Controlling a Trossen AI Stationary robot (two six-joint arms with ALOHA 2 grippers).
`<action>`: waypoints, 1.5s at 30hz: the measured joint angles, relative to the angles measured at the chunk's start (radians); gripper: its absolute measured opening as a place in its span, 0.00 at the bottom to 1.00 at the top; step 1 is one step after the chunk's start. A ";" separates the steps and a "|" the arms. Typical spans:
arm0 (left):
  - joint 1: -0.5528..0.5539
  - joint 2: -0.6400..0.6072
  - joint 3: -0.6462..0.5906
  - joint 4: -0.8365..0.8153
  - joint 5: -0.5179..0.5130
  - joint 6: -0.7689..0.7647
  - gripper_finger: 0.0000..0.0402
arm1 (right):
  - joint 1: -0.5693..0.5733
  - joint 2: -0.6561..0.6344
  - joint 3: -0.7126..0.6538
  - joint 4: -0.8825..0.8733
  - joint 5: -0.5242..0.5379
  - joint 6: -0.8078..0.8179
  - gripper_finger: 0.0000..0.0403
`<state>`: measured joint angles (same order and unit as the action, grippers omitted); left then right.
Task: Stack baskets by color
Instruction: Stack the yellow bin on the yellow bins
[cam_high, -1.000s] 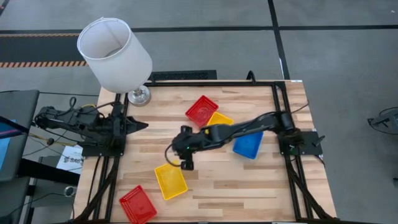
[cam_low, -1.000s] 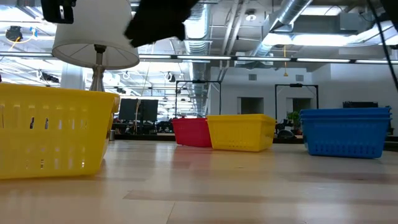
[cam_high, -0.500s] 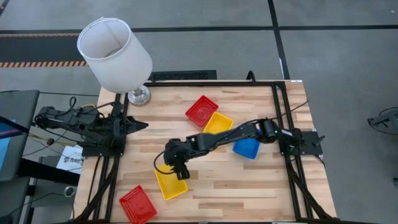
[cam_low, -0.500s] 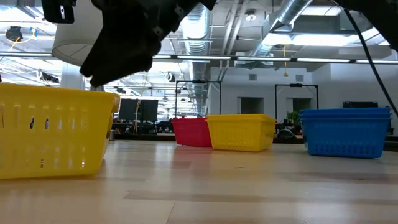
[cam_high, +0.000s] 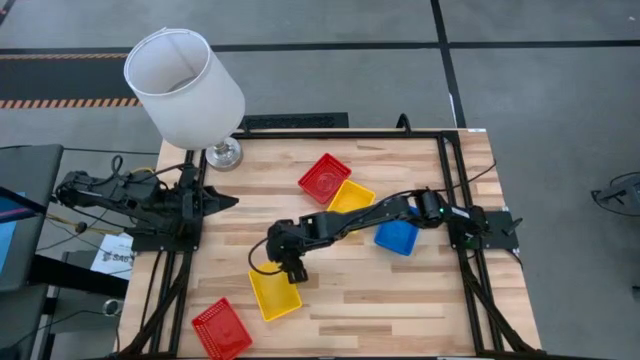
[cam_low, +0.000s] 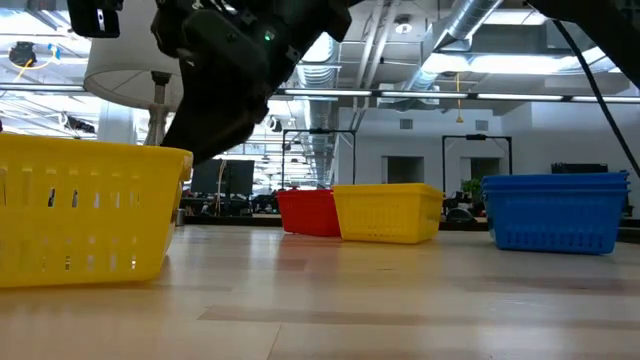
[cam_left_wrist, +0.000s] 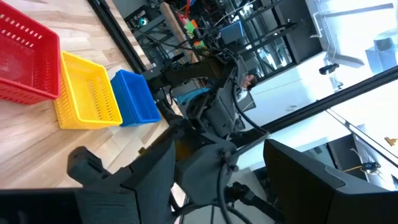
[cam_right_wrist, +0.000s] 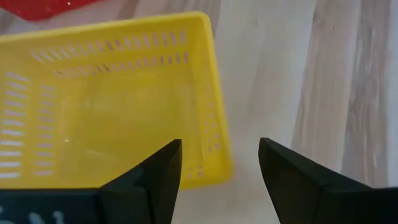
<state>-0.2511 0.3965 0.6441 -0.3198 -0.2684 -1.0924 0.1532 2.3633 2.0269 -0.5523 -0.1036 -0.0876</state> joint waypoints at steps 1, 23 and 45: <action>0.000 0.000 0.000 0.000 0.000 0.000 0.58 | 0.000 0.000 -0.004 0.000 0.000 -0.001 0.58; 0.000 0.000 0.000 -0.005 0.000 -0.009 0.58 | 0.003 0.039 -0.010 -0.041 0.000 0.094 0.04; 0.000 0.000 0.000 -0.004 -0.002 -0.004 0.58 | -0.215 -0.468 -0.009 -0.649 0.101 0.259 0.01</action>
<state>-0.2511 0.3965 0.6441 -0.3242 -0.2700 -1.0959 -0.0617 1.8954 2.0178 -1.2011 -0.0025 0.1714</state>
